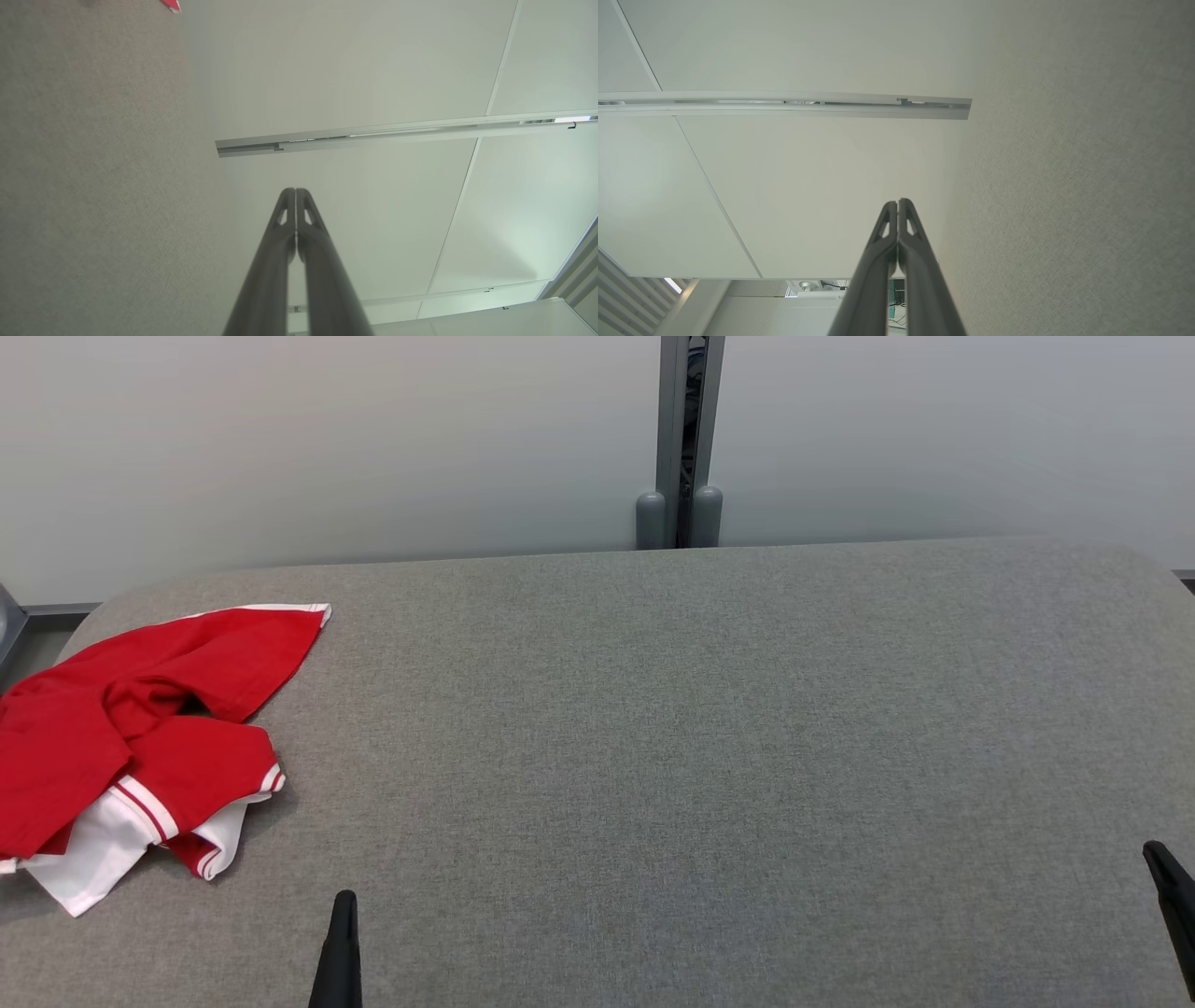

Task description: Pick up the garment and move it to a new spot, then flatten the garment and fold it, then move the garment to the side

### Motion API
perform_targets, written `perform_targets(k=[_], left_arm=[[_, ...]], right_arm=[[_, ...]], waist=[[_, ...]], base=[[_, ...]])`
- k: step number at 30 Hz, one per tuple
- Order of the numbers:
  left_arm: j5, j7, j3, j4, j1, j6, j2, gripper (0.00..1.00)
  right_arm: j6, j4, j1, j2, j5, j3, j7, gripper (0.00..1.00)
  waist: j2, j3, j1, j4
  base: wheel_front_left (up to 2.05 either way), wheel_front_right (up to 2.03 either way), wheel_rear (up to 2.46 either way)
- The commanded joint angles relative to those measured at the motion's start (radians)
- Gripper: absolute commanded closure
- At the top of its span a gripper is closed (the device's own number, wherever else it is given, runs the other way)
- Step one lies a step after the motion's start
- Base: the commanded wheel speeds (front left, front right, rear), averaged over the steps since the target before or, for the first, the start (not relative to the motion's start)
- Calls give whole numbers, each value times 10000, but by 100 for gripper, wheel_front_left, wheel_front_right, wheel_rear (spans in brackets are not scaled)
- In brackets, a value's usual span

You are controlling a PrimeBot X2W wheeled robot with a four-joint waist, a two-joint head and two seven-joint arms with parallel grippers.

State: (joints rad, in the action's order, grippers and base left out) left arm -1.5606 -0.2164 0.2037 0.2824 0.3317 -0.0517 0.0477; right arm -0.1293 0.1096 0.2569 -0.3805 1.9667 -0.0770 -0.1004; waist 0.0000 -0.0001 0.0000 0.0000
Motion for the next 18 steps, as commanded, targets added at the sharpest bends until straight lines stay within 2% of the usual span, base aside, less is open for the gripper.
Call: perform_targets(k=[1,8,9,18], left_arm=[[-6,-7,-50,43,57,-59,17,100],[-6,-8,-50,43,57,-59,17,100],[0,2,0,0,0,0,0,0],[3,13,-37,-626,-581,-71,11,0]], right_arm=[[-27,10,88,-62,72,0,46,100],[-27,10,88,-62,72,0,46,100],[0,0,0,0,0,0,0,0],[6,-313,-352,363,-460,188,324,0]], waist=[[0,0,0,0],[0,0,0,0],[0,0,0,0],[0,12,0,-2]], base=[[0,0,0],[0,0,0],[0,0,0],[0,0,0]])
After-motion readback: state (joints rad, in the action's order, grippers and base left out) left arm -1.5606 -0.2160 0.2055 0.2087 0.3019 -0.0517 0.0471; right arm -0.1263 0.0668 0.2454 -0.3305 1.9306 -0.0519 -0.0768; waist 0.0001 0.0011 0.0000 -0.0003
